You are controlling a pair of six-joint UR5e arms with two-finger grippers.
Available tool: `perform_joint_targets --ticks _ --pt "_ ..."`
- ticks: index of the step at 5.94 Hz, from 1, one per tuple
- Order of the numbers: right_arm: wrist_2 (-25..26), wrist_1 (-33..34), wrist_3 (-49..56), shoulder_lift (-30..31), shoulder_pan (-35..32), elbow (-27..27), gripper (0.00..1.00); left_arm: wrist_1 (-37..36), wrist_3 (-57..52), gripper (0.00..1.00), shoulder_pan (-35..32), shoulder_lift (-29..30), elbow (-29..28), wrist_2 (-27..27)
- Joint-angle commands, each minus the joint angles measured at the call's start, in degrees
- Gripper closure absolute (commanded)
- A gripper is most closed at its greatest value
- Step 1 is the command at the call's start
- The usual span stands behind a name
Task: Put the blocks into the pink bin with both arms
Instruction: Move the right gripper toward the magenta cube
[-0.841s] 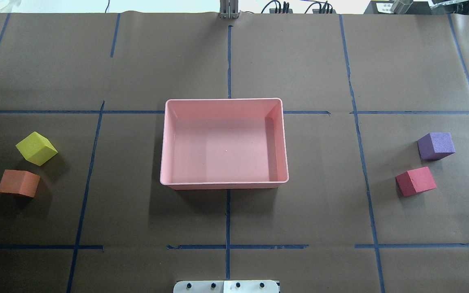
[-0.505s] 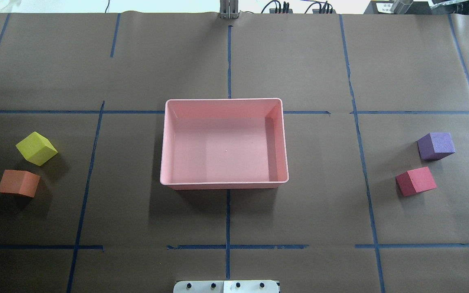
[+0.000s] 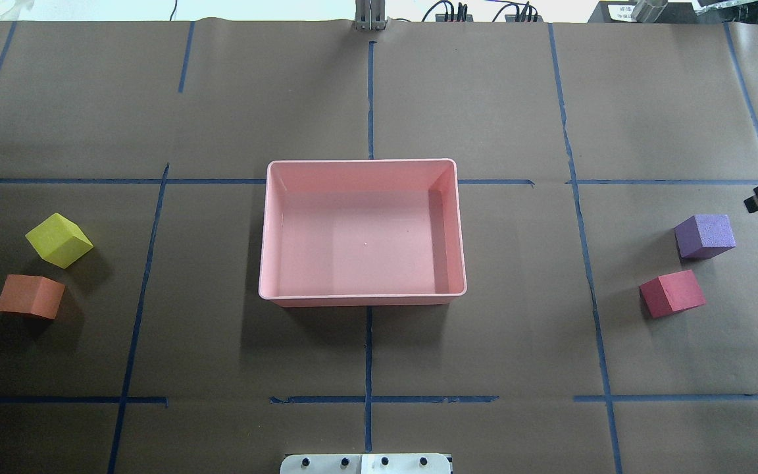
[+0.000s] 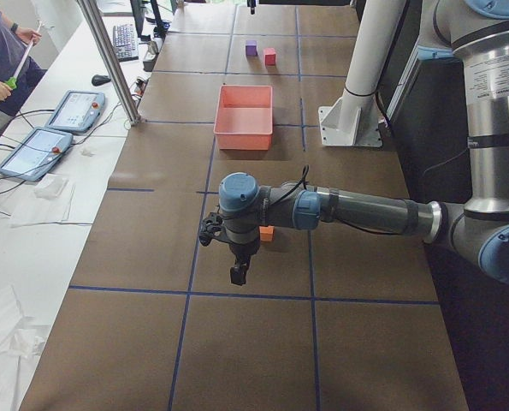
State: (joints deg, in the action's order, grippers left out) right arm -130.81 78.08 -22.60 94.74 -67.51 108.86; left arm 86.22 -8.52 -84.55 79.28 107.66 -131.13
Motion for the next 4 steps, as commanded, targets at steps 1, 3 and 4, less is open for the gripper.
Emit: perform_joint_targets --ticks 1,3,4 --pt "9.3 -17.4 -21.2 3.5 14.3 -0.1 0.00 0.0 0.0 0.00 0.0 0.0 -0.1 0.0" --pt "11.5 -18.9 -21.8 5.1 19.1 -0.1 0.00 0.0 0.0 0.00 0.1 0.0 -0.1 0.0" --pt "11.8 -18.8 -21.4 6.1 21.5 -0.7 0.00 0.0 0.0 0.00 0.0 0.0 -0.2 0.0"
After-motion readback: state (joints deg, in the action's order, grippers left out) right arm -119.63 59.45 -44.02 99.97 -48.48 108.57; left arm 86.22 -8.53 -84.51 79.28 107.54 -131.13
